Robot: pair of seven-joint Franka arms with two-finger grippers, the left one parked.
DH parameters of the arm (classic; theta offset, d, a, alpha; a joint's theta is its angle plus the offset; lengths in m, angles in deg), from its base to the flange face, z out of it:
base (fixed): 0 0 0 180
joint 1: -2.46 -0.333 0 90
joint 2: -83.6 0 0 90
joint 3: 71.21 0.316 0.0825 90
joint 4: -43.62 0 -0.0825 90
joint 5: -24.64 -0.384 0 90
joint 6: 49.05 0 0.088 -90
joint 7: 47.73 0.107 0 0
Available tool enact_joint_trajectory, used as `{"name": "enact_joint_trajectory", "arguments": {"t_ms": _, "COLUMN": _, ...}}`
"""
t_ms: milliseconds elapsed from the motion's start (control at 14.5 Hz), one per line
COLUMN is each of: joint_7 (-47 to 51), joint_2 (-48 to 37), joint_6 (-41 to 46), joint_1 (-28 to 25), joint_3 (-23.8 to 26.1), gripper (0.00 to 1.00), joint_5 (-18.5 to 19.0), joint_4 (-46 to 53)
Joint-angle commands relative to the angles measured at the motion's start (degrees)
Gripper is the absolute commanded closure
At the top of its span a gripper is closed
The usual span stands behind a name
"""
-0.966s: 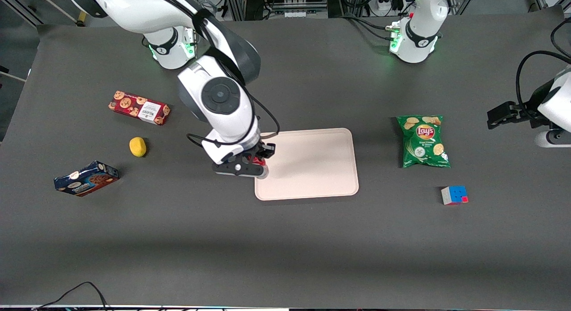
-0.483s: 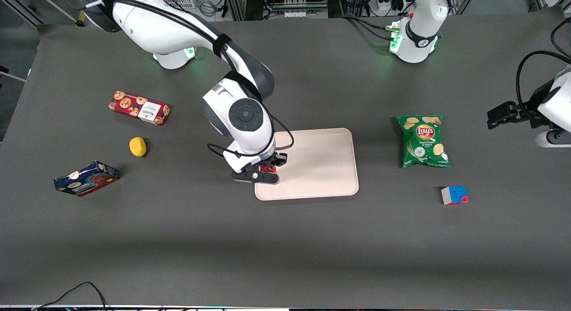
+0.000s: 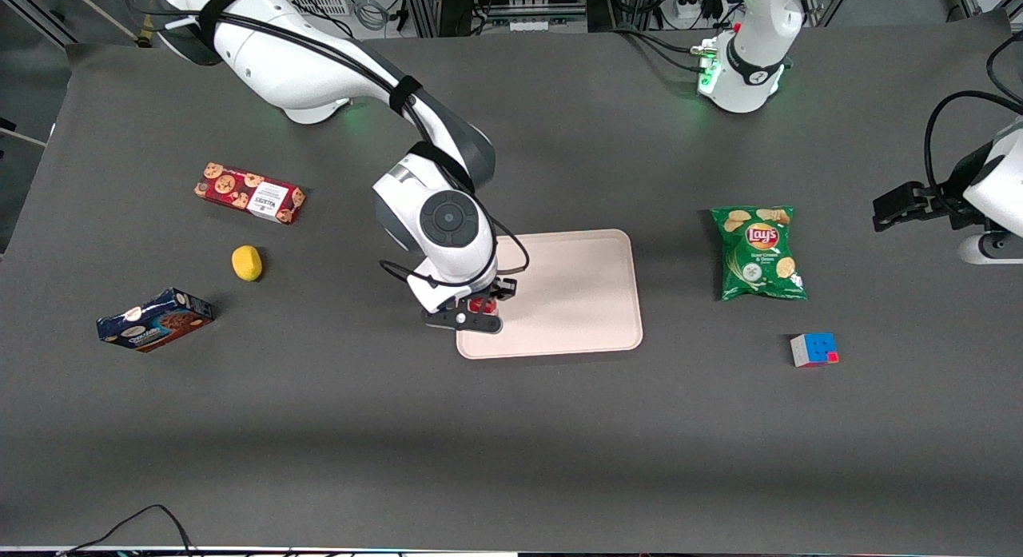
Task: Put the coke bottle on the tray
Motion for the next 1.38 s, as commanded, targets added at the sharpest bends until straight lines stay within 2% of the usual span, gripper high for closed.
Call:
{"name": "enact_joint_trajectory", "arguments": {"t_ms": 0, "joint_7": 2.41, "joint_2": -0.57, "joint_6": -1.1, "joint_1": -0.21, "joint_3": 0.3, "gripper": 0.0, "joint_5": 2.45, "joint_4": -0.66}}
{"name": "enact_joint_trajectory", "arguments": {"t_ms": 276, "joint_7": 1.54, "joint_2": -1.97, "joint_6": -0.93, "joint_1": 0.58, "joint_3": 0.3, "gripper": 0.0, "joint_5": 2.36, "joint_4": -0.57}}
{"name": "enact_joint_trajectory", "arguments": {"t_ms": 552, "joint_7": -4.15, "joint_2": -10.56, "joint_6": 1.0, "joint_1": 4.96, "joint_3": 0.56, "gripper": 0.0, "joint_5": 1.14, "joint_4": -2.93}}
{"name": "enact_joint_trajectory", "arguments": {"t_ms": 759, "joint_7": -14.24, "joint_2": -19.17, "joint_6": 2.06, "joint_1": 10.85, "joint_3": 0.82, "gripper": 0.0, "joint_5": -4.39, "joint_4": -8.37}}
{"name": "enact_joint_trajectory", "arguments": {"t_ms": 966, "joint_7": -25.93, "joint_2": -30.77, "joint_6": 2.15, "joint_1": 16.3, "joint_3": -0.23, "gripper": 0.0, "joint_5": -9.05, "joint_4": -18.29}}
{"name": "enact_joint_trajectory", "arguments": {"t_ms": 1103, "joint_7": -33.23, "joint_2": -38.59, "joint_6": 2.06, "joint_1": 17.28, "joint_3": -4.77, "gripper": 0.0, "joint_5": -13.17, "joint_4": -25.06}}
{"name": "enact_joint_trajectory", "arguments": {"t_ms": 1310, "joint_7": -42.3, "joint_2": -47.31, "joint_6": 2.32, "joint_1": 17.37, "joint_3": -12.33, "gripper": 0.0, "joint_5": -14.25, "joint_4": -33.51}}
